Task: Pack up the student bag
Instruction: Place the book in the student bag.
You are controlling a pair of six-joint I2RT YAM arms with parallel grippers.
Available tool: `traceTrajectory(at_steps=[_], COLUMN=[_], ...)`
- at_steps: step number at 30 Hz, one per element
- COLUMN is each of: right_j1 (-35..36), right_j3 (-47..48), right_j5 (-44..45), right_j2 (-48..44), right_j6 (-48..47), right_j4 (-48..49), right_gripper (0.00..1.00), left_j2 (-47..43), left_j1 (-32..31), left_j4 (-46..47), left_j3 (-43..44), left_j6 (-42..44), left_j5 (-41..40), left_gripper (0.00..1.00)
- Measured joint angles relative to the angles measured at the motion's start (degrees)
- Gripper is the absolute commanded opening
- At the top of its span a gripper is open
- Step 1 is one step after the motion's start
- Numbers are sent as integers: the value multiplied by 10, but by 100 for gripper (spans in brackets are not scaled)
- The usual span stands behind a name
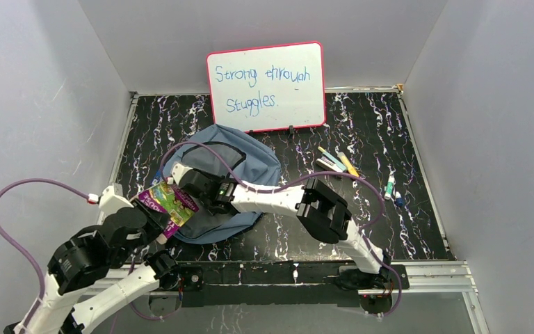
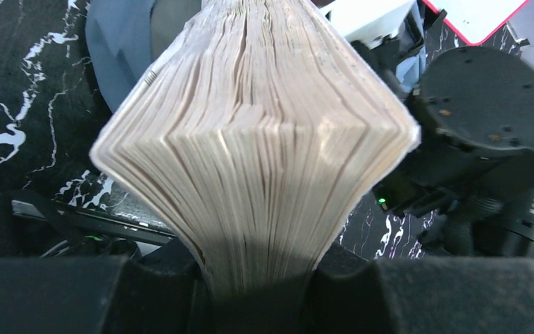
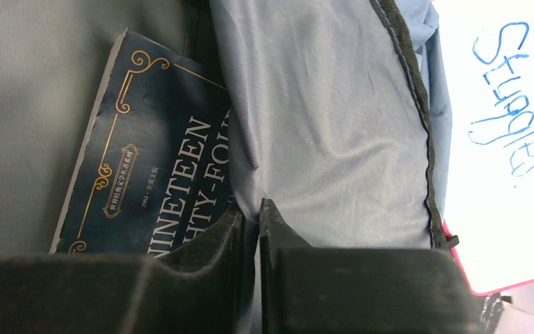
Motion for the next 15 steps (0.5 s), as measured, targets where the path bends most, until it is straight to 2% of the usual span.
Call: traceTrajectory(at_steps=[4, 15], right_j1=[-4, -51], right_j3=[2, 9], right_j5=[-9, -104], right_j2=[-15, -78], right_j6=[22, 114], right_j4=[-9, -49], right_gripper=[0, 0], left_j2=[-2, -43], left_j1=[0, 0], left_j4=[35, 143], left_j3=[-42, -121], left_j6=[-1, -1], left_j5=[13, 16], left_gripper=[0, 0])
